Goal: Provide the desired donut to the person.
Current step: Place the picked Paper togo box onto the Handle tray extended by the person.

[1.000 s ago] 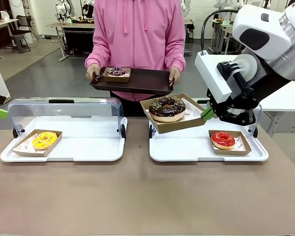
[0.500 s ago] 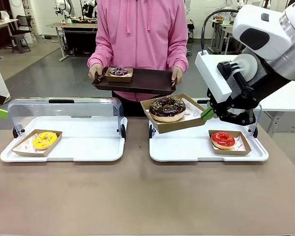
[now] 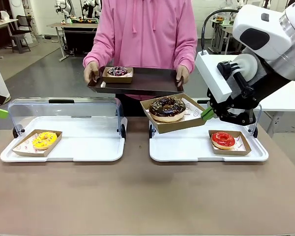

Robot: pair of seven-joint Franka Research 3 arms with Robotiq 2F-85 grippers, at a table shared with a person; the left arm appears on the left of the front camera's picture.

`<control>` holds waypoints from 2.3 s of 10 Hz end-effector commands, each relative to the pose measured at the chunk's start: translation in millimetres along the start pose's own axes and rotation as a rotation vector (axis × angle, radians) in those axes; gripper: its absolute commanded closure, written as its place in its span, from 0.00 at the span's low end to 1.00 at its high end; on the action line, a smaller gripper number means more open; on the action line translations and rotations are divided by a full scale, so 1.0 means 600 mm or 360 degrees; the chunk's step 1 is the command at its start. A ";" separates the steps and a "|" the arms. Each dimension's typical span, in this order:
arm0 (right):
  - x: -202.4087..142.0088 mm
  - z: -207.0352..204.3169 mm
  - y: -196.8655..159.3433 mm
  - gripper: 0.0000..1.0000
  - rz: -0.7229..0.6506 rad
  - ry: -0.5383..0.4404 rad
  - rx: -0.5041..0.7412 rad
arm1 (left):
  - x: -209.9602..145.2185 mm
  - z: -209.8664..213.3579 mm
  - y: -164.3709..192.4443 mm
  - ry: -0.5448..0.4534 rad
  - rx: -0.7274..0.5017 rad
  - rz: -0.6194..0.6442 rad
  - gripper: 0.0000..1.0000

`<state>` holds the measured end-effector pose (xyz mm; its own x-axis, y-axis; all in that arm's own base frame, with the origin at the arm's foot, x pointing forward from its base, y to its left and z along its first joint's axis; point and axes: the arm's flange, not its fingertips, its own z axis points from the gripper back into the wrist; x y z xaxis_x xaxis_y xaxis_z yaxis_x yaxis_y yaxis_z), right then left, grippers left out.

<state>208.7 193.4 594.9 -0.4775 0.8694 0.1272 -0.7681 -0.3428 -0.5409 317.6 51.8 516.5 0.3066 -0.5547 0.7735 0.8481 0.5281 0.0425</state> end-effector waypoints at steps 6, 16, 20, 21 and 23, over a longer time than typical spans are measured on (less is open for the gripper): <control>0.000 -0.002 -0.001 1.00 0.0007 0.0006 -0.0001 | -0.001 0.001 0.002 -0.0010 0.0012 0.0001 0.00; -0.016 -0.023 -0.123 0.99 -0.0189 -0.0034 -0.0121 | -0.001 0.001 0.002 -0.0010 0.0012 0.0001 0.00; -0.082 -0.110 -0.268 0.99 -0.0369 0.0136 -0.0231 | -0.001 0.001 0.002 -0.0010 0.0012 0.0001 0.00; -0.098 -0.139 -0.292 0.99 -0.0363 0.0183 -0.0247 | -0.001 0.001 0.002 -0.0010 0.0012 0.0001 0.00; -0.136 -0.203 -0.328 0.99 -0.0347 0.0220 -0.0277 | -0.001 0.001 0.002 -0.0010 0.0012 0.0001 0.00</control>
<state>438.2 226.0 589.6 -0.2461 0.9544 0.1688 -0.7750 -0.0892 -0.6256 317.6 51.9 516.6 0.3064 -0.5546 0.7736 0.8480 0.5283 0.0428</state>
